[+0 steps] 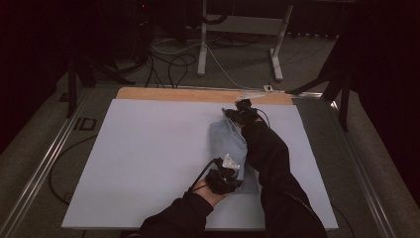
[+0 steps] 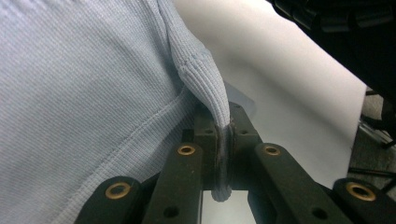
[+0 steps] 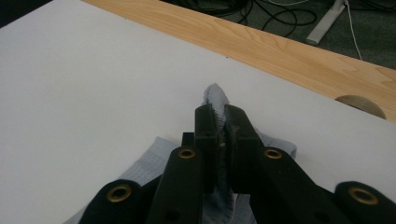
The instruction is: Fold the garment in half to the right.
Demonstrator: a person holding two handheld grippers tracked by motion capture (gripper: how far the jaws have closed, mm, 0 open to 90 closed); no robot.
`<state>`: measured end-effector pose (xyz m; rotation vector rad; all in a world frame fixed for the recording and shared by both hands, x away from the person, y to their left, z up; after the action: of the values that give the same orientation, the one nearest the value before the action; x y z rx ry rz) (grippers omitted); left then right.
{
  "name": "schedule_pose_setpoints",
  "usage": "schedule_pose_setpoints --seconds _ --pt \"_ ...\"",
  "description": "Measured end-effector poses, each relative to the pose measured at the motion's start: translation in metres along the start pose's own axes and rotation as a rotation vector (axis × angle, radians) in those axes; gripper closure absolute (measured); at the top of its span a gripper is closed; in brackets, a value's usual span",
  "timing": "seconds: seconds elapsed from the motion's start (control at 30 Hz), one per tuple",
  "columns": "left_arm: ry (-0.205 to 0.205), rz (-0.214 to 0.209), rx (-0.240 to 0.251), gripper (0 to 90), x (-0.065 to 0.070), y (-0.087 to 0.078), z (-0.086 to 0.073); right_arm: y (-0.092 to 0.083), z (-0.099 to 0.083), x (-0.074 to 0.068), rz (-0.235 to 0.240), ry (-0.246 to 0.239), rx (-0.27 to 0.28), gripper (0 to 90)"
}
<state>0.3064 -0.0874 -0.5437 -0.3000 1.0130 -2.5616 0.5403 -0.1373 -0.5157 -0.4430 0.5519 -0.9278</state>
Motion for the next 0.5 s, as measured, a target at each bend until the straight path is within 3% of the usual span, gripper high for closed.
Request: schedule_pose_setpoints --seconds 0.13,0.37,0.5 --pt "-0.003 0.019 -0.003 85.9 0.001 0.007 0.001 0.007 -0.003 0.007 -0.011 -0.002 -0.013 85.1" --pt "-0.028 0.031 0.021 85.8 0.0 0.01 0.002 0.013 -0.003 0.008 0.038 -0.008 0.004 85.1" --pt "-0.043 0.034 0.032 85.7 0.0 0.013 0.002 0.018 -0.007 0.013 0.058 0.022 -0.001 84.9"
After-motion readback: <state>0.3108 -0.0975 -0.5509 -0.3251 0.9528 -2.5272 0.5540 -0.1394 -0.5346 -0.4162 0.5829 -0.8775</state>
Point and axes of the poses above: each handheld gripper's, and its own axes: y roughly forward along the jaws, z roughly out of its top, x roughly to its right, the point moved 7 cm from there along y, roughly forward along the jaws, and after that the axes turned 12 degrees about y, right-handed, at the moved point
